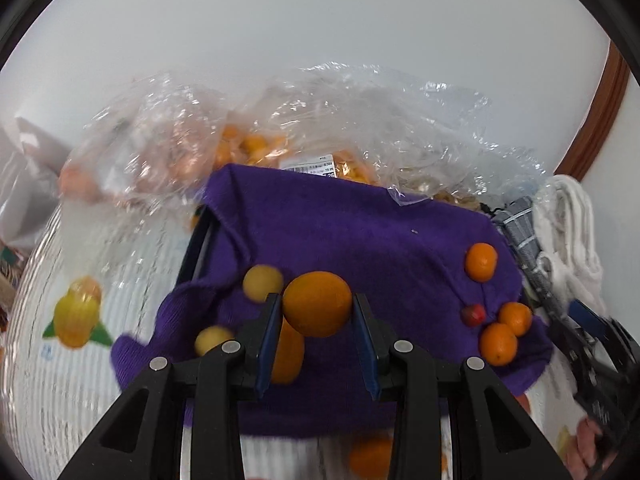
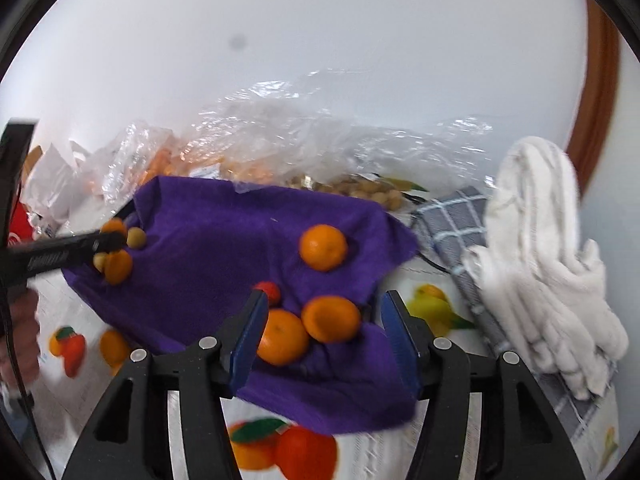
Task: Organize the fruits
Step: 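Open the right tool to drop the red fruit while the left drops the orange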
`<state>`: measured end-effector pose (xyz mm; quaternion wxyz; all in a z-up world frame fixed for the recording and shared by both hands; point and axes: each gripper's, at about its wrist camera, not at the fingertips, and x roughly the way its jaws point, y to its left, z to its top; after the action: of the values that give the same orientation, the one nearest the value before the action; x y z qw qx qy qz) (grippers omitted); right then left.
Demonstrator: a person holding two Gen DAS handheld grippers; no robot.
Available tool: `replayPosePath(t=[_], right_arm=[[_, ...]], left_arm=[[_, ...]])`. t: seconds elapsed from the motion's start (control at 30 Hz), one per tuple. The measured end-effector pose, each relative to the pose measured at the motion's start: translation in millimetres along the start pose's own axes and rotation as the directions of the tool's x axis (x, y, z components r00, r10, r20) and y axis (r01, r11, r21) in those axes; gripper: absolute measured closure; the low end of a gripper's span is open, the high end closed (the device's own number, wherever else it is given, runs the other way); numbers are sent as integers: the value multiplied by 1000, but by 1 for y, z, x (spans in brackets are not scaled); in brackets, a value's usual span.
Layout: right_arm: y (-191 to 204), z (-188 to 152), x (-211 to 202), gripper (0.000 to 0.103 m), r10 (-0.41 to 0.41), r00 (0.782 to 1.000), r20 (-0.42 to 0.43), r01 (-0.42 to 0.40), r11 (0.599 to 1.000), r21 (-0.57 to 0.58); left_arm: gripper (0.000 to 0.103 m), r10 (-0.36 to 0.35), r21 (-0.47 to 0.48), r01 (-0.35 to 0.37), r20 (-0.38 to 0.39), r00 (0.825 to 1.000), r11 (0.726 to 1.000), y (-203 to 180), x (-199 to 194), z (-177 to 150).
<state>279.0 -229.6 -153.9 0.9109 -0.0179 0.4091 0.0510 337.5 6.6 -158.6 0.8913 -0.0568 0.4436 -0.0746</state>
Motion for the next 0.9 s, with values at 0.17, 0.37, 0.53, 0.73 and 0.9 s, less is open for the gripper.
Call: replayPosePath(t=[0.17, 0.37, 0.53, 0.73, 0.9], right_arm=[[0, -15, -4, 45, -67, 998, 15, 67, 997, -32], [5, -19, -15, 46, -125, 990, 68, 129, 990, -51], [12, -25, -29, 46, -55, 998, 24, 56, 998, -24], [31, -39, -34, 46, 53, 997, -49, -50, 998, 49], [63, -50, -31, 55, 131, 988, -79, -126, 990, 69]], left_arm=[[70, 72, 51, -71, -18, 997, 996, -12, 21, 6], [69, 84, 79, -79, -65, 994, 994, -16, 38, 4], [61, 27, 75, -20, -86, 996, 997, -19, 28, 6], [46, 55, 74, -56, 26, 998, 996, 6, -30, -12], [46, 98, 17, -99, 63, 993, 995, 53, -61, -45]])
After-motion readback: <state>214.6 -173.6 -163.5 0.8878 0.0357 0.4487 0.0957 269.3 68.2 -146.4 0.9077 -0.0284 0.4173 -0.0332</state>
